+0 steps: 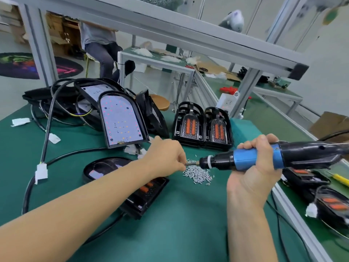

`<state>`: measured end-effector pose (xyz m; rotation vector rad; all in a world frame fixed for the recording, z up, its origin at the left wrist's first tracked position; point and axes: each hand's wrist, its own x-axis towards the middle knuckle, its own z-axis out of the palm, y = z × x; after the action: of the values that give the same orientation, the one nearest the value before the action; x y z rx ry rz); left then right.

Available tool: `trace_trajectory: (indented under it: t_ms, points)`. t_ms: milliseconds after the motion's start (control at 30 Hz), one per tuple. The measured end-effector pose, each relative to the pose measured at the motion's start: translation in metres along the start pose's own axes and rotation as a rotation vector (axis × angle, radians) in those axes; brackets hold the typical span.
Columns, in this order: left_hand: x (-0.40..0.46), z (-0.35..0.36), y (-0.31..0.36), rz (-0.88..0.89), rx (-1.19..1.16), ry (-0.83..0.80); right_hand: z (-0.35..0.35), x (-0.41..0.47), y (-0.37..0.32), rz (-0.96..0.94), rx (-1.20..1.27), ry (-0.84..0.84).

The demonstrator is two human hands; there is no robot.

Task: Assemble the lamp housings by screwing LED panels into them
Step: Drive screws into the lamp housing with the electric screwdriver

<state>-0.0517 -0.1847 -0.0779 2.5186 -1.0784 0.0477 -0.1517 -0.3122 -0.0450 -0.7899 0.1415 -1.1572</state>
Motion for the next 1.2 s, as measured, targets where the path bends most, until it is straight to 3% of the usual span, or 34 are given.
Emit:
trace_trajectory:
  t_ms: [300,533,667,800,933,1033,1200]
  points:
    - [0.030,0.030,0.008,0.143,0.350,-0.217,-0.032,0.019,0.012,-0.021,-0.081,0.087]
    - [0.034,0.038,0.007,0.122,0.356,-0.245,-0.034,0.013,0.021,0.046,-0.148,0.080]
    - [0.028,0.017,0.005,0.082,0.223,-0.191,-0.024,0.008,0.012,0.065,-0.102,0.024]
    - [-0.001,-0.022,-0.003,-0.010,0.079,-0.011,-0.006,0.001,-0.002,0.177,0.048,-0.058]
    - [-0.062,-0.048,-0.025,-0.162,-0.281,0.165,0.011,-0.018,-0.010,0.294,0.119,-0.173]
    - [-0.119,-0.053,-0.035,-0.133,-0.497,0.189,0.020,-0.035,-0.011,0.365,0.130,-0.273]
    - [-0.171,-0.030,-0.044,-0.002,-0.371,0.136,0.029,-0.056,-0.008,0.394,0.049,-0.434]
